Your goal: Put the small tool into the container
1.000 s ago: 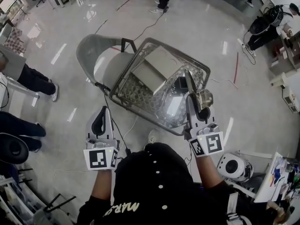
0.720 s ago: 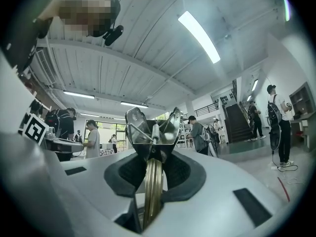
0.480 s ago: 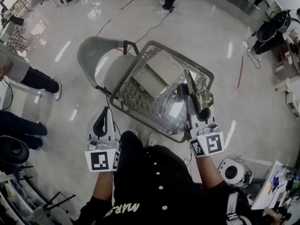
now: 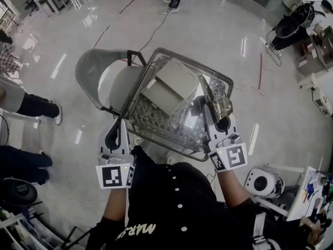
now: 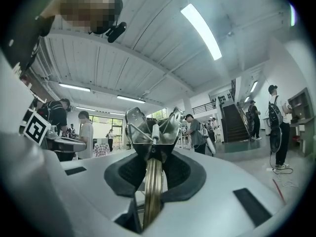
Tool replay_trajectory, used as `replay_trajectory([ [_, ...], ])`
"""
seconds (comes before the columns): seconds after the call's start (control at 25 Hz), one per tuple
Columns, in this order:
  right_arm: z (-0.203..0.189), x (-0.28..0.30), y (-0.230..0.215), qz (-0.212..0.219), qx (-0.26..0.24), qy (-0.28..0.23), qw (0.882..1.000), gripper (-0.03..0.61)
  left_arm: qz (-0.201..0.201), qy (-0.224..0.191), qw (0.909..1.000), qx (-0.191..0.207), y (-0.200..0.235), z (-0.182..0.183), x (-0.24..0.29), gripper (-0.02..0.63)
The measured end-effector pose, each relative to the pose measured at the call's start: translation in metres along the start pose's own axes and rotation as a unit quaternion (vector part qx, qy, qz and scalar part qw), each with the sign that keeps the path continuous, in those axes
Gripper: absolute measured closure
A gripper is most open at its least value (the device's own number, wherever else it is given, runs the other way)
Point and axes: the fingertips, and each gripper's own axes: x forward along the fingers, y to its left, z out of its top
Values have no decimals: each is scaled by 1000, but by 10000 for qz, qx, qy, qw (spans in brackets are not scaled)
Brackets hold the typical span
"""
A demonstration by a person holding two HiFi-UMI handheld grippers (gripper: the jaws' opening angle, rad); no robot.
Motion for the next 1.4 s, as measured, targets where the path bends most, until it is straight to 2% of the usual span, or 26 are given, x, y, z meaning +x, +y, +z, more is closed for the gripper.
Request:
replay_trajectory([
  [0.44,-25,67,0,-639,-320,419,9966,488,-1153,179,9932,24,34,-4,86,588],
  [0.64,-51,89,0,-664,-457,730,9941,488,-1548,397,9871,-65,35,-18,108,588],
  [0.8,-83,104,-3,-561,-603,961,9920,488,-1816,631,9812,-153,29,-35,121,588],
  [0.96,-122,117,-7,-315,-894,1289,9871,488,-1949,927,9754,-449,18,-50,131,588],
  [1.16,-189,133,-17,31,-1297,1956,9721,488,-2110,1278,9673,-589,9,-80,144,588],
  [1.4,-267,143,-21,508,-1371,2583,9549,488,-2324,1743,9550,-605,-4,-118,154,588],
])
